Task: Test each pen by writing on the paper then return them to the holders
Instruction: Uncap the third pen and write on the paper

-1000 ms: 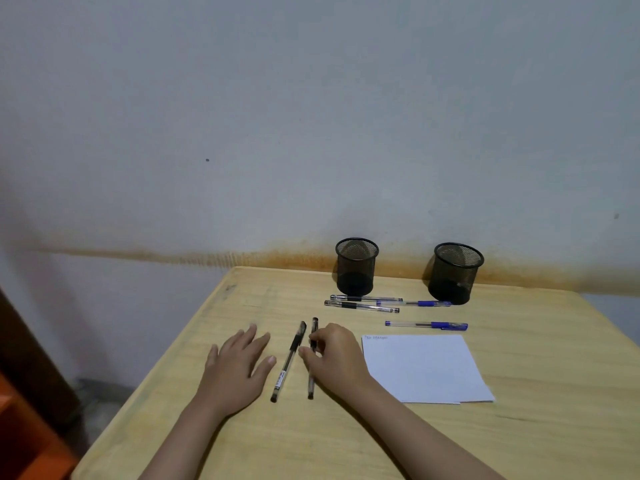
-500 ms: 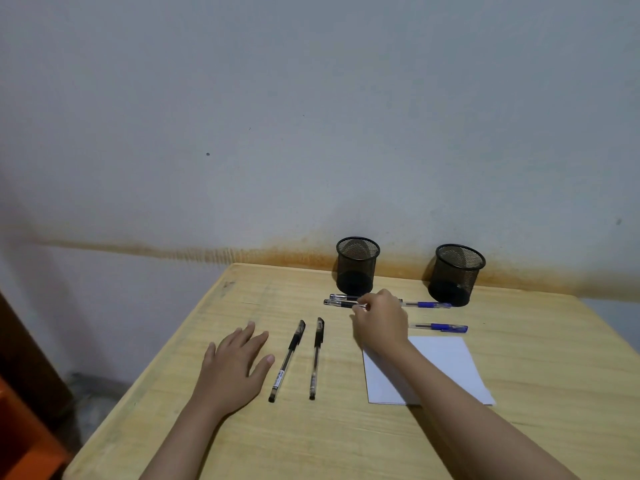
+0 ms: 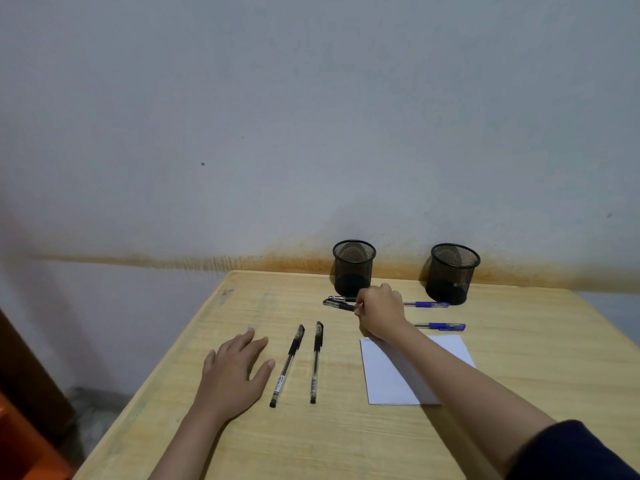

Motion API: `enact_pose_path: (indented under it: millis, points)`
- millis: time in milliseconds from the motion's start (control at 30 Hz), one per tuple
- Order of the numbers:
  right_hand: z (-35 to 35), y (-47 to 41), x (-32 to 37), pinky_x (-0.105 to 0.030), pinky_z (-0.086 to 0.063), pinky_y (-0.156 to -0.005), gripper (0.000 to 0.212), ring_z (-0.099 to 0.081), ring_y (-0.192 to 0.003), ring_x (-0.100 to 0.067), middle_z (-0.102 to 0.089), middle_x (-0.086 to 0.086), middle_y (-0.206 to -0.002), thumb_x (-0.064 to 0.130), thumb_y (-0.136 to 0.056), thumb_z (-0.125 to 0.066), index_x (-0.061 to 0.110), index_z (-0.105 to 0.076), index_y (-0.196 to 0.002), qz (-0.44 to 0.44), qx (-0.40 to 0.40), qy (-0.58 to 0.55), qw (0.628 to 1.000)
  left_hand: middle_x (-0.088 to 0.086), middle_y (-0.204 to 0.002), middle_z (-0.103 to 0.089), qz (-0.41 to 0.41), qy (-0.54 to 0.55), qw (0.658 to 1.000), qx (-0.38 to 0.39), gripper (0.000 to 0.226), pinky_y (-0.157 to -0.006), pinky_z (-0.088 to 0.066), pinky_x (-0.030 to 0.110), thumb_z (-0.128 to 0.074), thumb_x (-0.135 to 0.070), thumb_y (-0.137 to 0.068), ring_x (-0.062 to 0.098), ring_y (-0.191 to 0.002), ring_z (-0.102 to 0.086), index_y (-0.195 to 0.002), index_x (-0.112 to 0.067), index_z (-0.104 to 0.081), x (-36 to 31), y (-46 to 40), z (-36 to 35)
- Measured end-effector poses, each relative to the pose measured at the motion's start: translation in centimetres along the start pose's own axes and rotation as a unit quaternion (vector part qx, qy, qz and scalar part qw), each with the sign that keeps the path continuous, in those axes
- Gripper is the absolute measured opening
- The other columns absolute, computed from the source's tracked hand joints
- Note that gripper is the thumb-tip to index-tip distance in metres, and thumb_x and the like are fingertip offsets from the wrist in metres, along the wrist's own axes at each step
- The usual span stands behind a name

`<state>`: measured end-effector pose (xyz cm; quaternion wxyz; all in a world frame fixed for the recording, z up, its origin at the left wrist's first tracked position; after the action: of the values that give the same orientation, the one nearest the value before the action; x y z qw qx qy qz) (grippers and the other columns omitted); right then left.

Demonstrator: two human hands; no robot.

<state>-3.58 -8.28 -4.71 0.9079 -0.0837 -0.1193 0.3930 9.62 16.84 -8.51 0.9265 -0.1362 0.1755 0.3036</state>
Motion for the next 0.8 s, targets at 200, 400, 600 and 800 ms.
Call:
enact_pose_path:
  millis: [200, 400, 600, 800]
  points:
    - [3.2, 1.6, 0.5, -0.039, -0.048, -0.082, 0.014, -0.056, -0.094, -0.02, -0.062, 0.0, -0.099, 0.026, -0.087, -0.055, 0.021, -0.067, -0.094, 0.045, -0.006, -0.131, 0.99, -0.014, -0.146, -0.039, 0.027, 0.05, 0.998, -0.002, 0.05, -0.112, -0.019, 0.049, -0.049, -0.058, -0.083, 0.014, -0.133, -0.034, -0.129, -0.036, -0.05, -0.1, -0.3, 0.6]
    - [8.0, 7.7, 0.2, -0.024, -0.045, -0.059, 0.005, -0.053, -0.064, -0.004, -0.063, 0.009, -0.078, 0.026, -0.087, -0.063, 0.028, -0.067, -0.086, 0.052, 0.031, -0.301, 0.952, -0.018, -0.13, -0.047, -0.032, 0.268, 0.957, -0.104, 0.056, -0.099, -0.039, 0.032, -0.07, -0.031, -0.081, 0.003, -0.121, -0.042, -0.131, -0.035, -0.047, -6.6, 0.6, 2.9]
    - [8.9, 12.9, -2.8, -0.025, -0.054, -0.058, 0.004, -0.066, -0.063, -0.016, -0.075, -0.005, -0.074, 0.012, -0.081, -0.074, 0.014, -0.074, -0.084, -0.029, 0.107, -0.464, 0.879, -0.018, -0.083, -0.069, -0.214, 0.264, 0.938, -0.069, 0.022, -0.073, -0.046, 0.017, -0.076, -0.005, -0.073, -0.003, -0.083, -0.062, -0.083, -0.024, -0.075, -14.9, 0.4, 2.2]
    - [9.6, 15.5, -5.4, -0.039, -0.057, -0.079, 0.026, -0.069, -0.08, -0.022, -0.074, -0.015, -0.099, 0.011, -0.08, -0.073, 0.007, -0.069, -0.105, -0.066, 0.152, -0.665, 0.728, -0.018, -0.08, -0.069, -0.16, 0.331, 0.928, -0.056, 0.028, -0.072, -0.052, 0.028, -0.07, -0.007, -0.079, 0.007, -0.081, -0.065, -0.073, -0.034, -0.072, -16.5, 0.6, 1.0]
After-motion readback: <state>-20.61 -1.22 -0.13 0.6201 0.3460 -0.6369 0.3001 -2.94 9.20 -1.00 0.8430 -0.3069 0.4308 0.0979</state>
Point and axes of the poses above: each hand's wrist, its own y-axis away from the middle knuckle, its own z-axis out of the back of the hand, x = y × z, the point moved 6 cm from there along -y, towards the middle knuckle
